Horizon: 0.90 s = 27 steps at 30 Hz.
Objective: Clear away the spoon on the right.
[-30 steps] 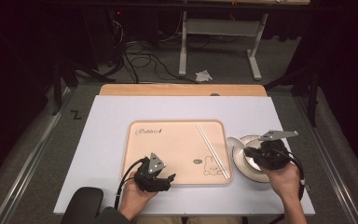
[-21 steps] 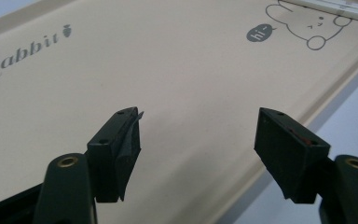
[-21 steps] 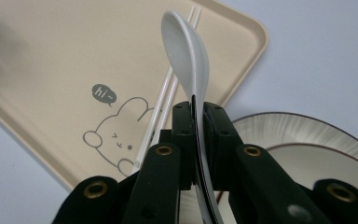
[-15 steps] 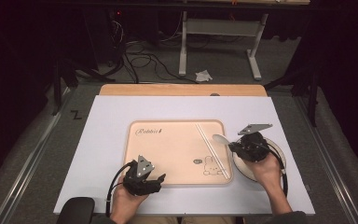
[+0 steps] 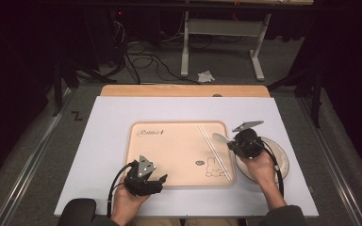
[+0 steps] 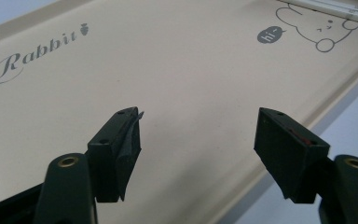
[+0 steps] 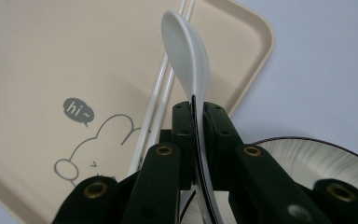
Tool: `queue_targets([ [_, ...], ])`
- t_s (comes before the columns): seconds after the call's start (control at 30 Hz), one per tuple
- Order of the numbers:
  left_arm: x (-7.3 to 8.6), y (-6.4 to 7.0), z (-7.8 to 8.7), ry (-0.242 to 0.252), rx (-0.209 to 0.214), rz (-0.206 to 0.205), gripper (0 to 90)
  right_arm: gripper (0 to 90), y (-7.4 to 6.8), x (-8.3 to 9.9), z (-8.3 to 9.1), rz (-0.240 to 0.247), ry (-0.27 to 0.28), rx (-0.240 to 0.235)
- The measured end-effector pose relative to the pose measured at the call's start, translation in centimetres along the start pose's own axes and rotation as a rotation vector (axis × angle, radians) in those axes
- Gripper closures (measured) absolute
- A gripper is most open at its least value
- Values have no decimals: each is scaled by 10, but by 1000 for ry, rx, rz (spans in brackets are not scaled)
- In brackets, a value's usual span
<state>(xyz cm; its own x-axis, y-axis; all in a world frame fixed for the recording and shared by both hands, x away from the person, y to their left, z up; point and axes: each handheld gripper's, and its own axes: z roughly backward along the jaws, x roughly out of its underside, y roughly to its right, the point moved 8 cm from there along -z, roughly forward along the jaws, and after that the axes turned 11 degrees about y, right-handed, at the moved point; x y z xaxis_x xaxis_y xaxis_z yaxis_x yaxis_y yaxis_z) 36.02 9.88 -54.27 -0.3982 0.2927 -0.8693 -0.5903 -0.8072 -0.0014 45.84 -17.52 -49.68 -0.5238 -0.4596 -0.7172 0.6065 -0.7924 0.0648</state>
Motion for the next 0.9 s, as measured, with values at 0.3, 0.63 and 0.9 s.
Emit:
queue_targets([
  [0.3, -6, 2, -12, -3, 31, -22, 320, 856, 2, -3, -13, -20, -61, 57],
  [0.63, -16, 10, -23, 19, 77, -54, 323, 856, -1, -3, -28, -51, -117, 89],
  [0.9, -19, 14, -27, 24, 99, -69, 326, 855, 4, -8, -30, -57, -145, 135],
])
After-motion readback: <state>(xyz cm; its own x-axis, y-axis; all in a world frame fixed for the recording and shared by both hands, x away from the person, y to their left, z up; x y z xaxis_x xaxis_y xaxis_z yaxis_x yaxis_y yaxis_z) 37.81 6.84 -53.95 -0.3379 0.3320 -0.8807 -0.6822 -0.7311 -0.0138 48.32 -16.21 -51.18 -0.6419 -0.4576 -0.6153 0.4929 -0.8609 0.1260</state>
